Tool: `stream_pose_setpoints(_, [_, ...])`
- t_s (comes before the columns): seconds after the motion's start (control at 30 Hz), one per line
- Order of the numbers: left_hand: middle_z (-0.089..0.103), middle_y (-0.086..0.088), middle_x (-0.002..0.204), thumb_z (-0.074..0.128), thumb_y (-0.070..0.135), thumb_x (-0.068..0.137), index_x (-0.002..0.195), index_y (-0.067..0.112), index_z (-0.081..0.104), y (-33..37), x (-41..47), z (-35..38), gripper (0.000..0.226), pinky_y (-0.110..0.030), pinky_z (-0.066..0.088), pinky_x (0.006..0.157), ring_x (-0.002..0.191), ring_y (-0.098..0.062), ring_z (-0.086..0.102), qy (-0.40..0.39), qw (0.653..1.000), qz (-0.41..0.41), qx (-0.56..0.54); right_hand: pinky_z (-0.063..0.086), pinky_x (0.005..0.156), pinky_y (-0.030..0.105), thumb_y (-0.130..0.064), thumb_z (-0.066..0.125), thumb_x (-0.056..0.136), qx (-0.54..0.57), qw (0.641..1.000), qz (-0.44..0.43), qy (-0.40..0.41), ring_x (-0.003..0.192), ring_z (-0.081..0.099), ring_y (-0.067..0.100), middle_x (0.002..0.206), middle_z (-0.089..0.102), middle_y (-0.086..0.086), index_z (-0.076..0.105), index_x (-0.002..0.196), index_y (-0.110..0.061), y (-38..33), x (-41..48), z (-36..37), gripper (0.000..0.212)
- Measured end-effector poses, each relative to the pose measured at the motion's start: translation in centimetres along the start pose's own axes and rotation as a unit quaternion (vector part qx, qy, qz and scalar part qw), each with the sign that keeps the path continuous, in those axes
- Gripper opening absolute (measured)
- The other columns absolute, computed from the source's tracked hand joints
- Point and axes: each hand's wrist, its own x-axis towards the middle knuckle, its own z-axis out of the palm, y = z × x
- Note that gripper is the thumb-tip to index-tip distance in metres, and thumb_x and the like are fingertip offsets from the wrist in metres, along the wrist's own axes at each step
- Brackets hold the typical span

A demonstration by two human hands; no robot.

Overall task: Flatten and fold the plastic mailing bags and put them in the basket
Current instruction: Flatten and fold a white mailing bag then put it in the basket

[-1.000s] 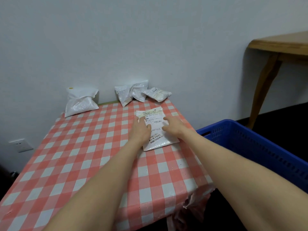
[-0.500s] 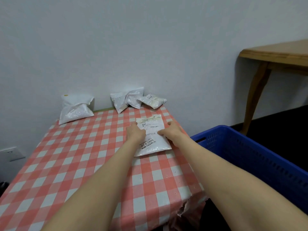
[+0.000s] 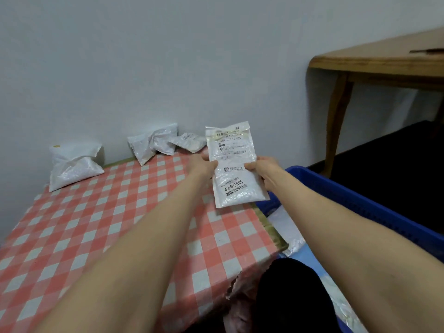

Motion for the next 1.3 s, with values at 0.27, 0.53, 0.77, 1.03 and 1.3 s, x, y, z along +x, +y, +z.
stream_pose_setpoints(0.27, [0.067, -0.011, 0.091, 0.056, 0.0, 0.087, 0.072, 0.013, 0.064, 2.5, -1.1, 10.9, 0.02, -0.041, 0.054, 0.09, 0.089, -0.025, 0.064, -0.064, 0.994, 0.037, 0.079, 0.054, 0.09, 0.042, 0.007, 0.055, 0.086, 0.013, 0.991, -0.014, 0.13, 0.095, 0.064, 0.029, 0.11, 0.067, 0.014, 0.066, 0.105, -0.005, 2.2, 1.4, -10.7, 0.025])
stream_pose_setpoints(0.53, [0.068, -0.014, 0.101, 0.04, -0.008, 0.088, 0.094, 0.004, 0.069, 1.5, -3.7, 19.1, 0.031, -0.038, 0.053, 0.08, 0.088, -0.028, 0.061, -0.14, 0.977, 0.05, 0.154, 0.054, 0.074, 0.032, 0.013, 0.051, 0.083, 0.039, 0.991, -0.017, 0.124, 0.101, 0.061, 0.025, 0.118, 0.061, 0.008, 0.064, 0.101, -0.023, 6.0, 1.3, -18.1, 0.042])
stream_pose_setpoints(0.77, [0.057, -0.006, 0.085, 0.038, -0.006, 0.087, 0.086, 0.007, 0.06, -1.4, -6.3, 24.6, 0.027, -0.029, 0.043, 0.064, 0.076, -0.021, 0.051, -0.225, 0.941, 0.026, 0.252, 0.049, 0.054, 0.02, 0.02, 0.042, 0.083, 0.032, 0.975, 0.064, 0.211, 0.089, 0.062, 0.021, 0.116, 0.063, 0.009, 0.075, 0.099, -0.014, 11.8, 1.3, -21.9, 0.051])
stream_pose_setpoints(1.03, [0.049, -0.014, 0.101, 0.049, 0.002, 0.092, 0.108, 0.003, 0.055, -4.2, -6.9, 28.2, 0.017, -0.035, 0.048, 0.074, 0.088, -0.028, 0.053, -0.318, 0.897, 0.008, 0.308, 0.053, 0.077, 0.028, 0.01, 0.035, 0.093, 0.102, 0.914, 0.17, 0.353, 0.079, 0.059, 0.03, 0.119, 0.062, 0.018, 0.076, 0.096, -0.011, 21.4, 2.2, -23.7, 0.047])
stream_pose_setpoints(1.3, [0.033, 0.0, 0.082, 0.04, 0.01, 0.1, 0.073, 0.015, 0.032, -6.1, -6.3, 30.3, 0.029, -0.025, 0.034, 0.085, 0.098, -0.021, 0.035, -0.331, 0.883, -0.047, 0.33, 0.042, 0.074, 0.032, -0.003, 0.052, 0.094, 0.052, 0.916, 0.261, 0.3, 0.072, 0.048, 0.023, 0.098, 0.057, 0.01, 0.066, 0.1, -0.004, 27.7, 3.4, -24.6, 0.016])
